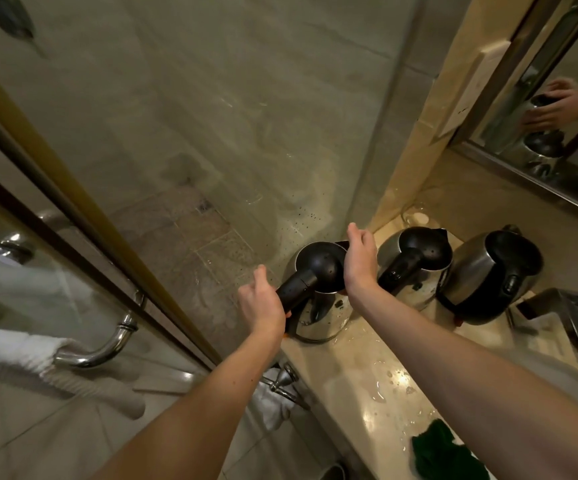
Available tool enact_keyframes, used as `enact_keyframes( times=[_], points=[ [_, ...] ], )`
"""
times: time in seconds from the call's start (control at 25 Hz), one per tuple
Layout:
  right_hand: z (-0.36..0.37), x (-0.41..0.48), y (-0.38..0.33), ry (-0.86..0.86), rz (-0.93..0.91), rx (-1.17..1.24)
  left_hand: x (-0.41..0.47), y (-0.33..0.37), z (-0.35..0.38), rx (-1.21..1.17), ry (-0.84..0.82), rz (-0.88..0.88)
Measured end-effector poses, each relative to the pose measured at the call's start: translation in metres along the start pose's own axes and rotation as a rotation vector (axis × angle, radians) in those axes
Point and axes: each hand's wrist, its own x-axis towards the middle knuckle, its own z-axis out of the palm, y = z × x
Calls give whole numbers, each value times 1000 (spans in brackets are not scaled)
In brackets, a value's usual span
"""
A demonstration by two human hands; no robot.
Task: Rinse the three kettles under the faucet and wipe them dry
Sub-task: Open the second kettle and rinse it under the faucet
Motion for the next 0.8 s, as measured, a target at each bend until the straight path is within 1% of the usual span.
enact_keyframes(
  times=[0.2, 0.28, 0.48, 0.56, 0.68, 0.8],
  points=[
    [1, -3, 4, 16, -18, -43, 3, -4, -3, 68, -26, 32],
    [-2, -5, 2, -6, -27, -51, 1, -2, -4, 135, -38, 83],
    [-23, -18, -4, -84, -78, -117, 4, 0, -9, 504, -77, 331],
    [-38, -24, -5, -82, -163, -217, 4, 2, -11, 680, -90, 469],
    [-71, -26, -2, 26, -381, -501, -4, 14, -9, 965, -91, 739],
    [-115, -25, 0, 166, -549, -815, -24, 30, 10, 1030, -116, 969]
  ],
)
